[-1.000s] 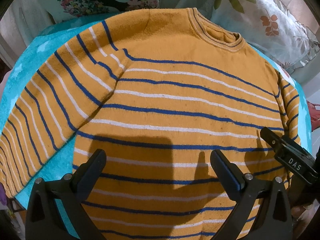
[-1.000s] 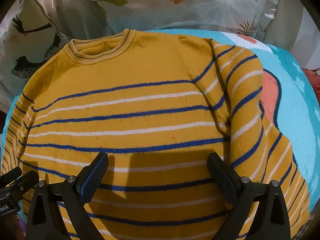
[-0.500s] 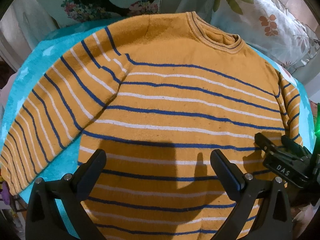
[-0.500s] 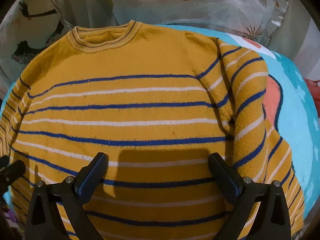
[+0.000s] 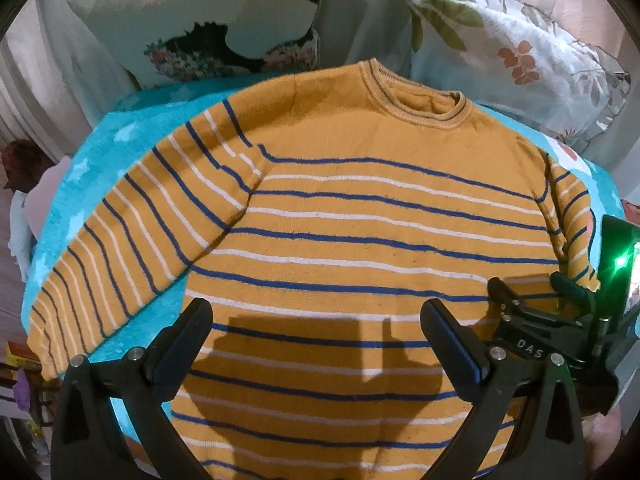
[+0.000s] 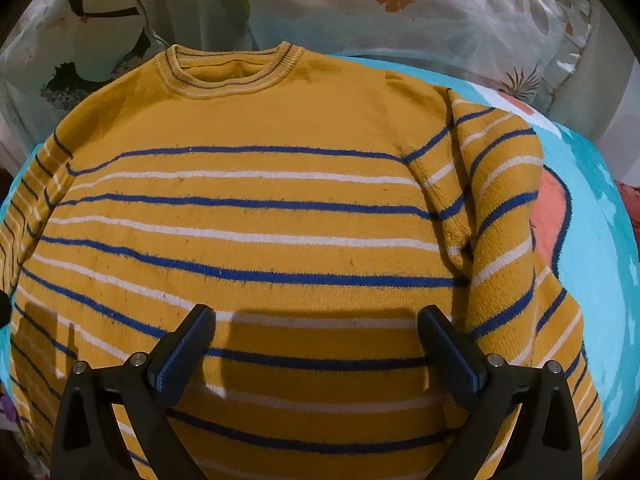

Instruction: Fold small clothes

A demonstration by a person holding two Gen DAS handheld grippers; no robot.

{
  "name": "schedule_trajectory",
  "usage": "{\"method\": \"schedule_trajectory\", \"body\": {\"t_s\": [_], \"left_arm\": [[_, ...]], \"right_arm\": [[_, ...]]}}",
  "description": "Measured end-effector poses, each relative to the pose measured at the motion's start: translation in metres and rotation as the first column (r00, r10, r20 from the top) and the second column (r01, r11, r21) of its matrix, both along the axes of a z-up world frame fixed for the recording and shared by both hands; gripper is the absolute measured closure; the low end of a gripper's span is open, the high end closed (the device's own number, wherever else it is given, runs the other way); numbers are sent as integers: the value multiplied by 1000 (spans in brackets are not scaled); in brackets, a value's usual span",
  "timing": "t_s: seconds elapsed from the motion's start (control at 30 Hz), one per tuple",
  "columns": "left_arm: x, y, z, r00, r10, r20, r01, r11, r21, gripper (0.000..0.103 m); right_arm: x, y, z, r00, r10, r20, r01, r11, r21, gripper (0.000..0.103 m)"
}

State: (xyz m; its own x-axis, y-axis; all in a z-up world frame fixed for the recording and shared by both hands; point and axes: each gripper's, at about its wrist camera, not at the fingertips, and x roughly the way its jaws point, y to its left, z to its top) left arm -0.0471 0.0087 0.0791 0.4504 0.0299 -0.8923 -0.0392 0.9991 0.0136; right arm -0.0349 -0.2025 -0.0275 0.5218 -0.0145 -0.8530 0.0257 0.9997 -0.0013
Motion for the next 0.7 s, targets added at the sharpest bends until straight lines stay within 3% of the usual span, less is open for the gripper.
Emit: {"method": "schedule_trajectory", "body": {"t_s": [0.43,0.7], "left_arm": [[-26,-18,25,998,17,62,-19,999,44,0],[-30,-16,16,999,39,-4,-39,999,-28,0]], "right_arm": [[-6,0,0,998,52,20,-52,999,-10,0],[-7,1,0,998,58,25,-57,998,-12,0]]}}
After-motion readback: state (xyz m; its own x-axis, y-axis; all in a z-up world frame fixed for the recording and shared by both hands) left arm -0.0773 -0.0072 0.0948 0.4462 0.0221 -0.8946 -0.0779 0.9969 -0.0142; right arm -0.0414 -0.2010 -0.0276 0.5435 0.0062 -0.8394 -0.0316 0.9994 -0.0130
